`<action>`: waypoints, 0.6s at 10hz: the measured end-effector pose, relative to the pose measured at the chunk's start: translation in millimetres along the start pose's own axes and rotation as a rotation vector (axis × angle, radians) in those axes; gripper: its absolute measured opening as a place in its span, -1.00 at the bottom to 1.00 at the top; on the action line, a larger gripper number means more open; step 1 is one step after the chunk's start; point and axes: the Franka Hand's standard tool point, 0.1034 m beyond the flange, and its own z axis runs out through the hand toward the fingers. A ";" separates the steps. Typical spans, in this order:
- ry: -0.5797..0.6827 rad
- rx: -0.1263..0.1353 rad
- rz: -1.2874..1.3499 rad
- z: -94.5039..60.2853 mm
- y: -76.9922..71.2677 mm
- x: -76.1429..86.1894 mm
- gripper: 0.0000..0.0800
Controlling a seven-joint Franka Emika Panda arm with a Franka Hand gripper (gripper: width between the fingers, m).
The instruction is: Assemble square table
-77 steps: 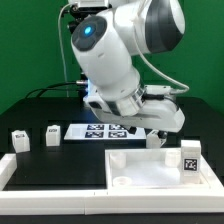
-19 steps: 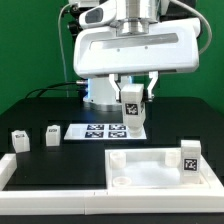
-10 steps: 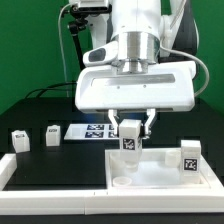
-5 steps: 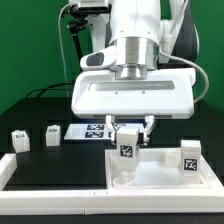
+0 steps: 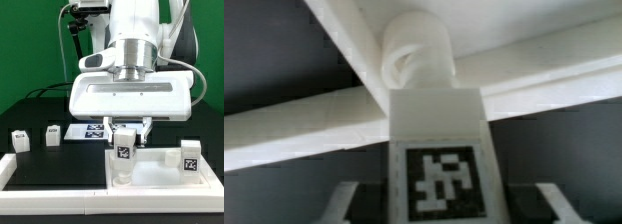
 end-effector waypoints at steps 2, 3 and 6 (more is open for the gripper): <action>0.017 -0.002 -0.012 2.1 1.5 -0.6 -0.27; 0.011 -0.006 -0.022 4.4 4.3 -3.1 -0.27; 0.003 -0.014 -0.037 10.1 8.1 -10.8 -0.27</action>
Offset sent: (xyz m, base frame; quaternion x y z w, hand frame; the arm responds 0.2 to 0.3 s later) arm -0.0053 -0.0066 -0.0123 0.0042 -0.0072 -0.0025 1.0000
